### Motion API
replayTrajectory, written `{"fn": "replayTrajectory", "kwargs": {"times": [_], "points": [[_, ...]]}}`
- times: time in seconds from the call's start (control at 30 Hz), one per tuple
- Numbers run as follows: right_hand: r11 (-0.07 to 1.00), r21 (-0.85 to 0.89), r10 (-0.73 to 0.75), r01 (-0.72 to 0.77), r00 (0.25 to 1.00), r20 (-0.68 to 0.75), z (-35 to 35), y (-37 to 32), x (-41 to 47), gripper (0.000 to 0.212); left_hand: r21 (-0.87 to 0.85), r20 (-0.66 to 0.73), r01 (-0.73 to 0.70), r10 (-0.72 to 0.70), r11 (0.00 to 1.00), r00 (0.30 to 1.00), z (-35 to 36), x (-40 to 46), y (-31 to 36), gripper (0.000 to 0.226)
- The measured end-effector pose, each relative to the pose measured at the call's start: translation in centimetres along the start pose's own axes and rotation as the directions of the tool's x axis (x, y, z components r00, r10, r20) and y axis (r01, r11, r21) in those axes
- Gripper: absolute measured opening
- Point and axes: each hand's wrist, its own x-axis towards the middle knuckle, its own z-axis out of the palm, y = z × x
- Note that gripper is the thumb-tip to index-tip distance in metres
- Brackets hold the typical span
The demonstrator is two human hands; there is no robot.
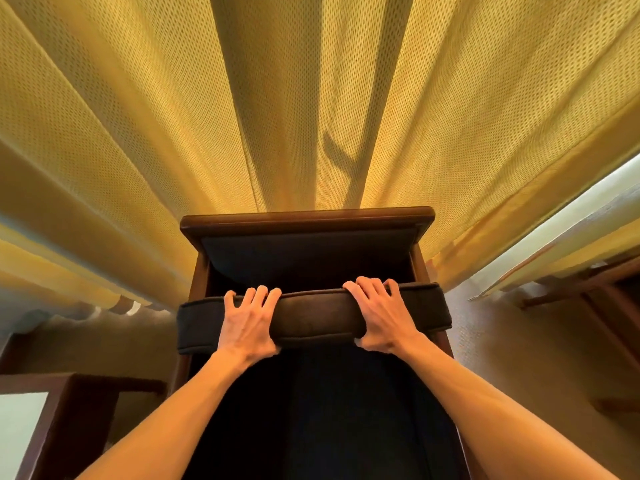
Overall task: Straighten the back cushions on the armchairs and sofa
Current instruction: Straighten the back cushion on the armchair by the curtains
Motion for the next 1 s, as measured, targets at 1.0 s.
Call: {"fn": "replayTrajectory", "kwargs": {"times": [1.0], "points": [[0.982, -0.012, 0.186, -0.187, 0.979, -0.084, 0.9, 9.0, 5.6, 0.116, -0.067, -0.093, 0.047, -0.054, 0.997, 0.994, 1.3, 6.7, -7.1, 0.111]]}}
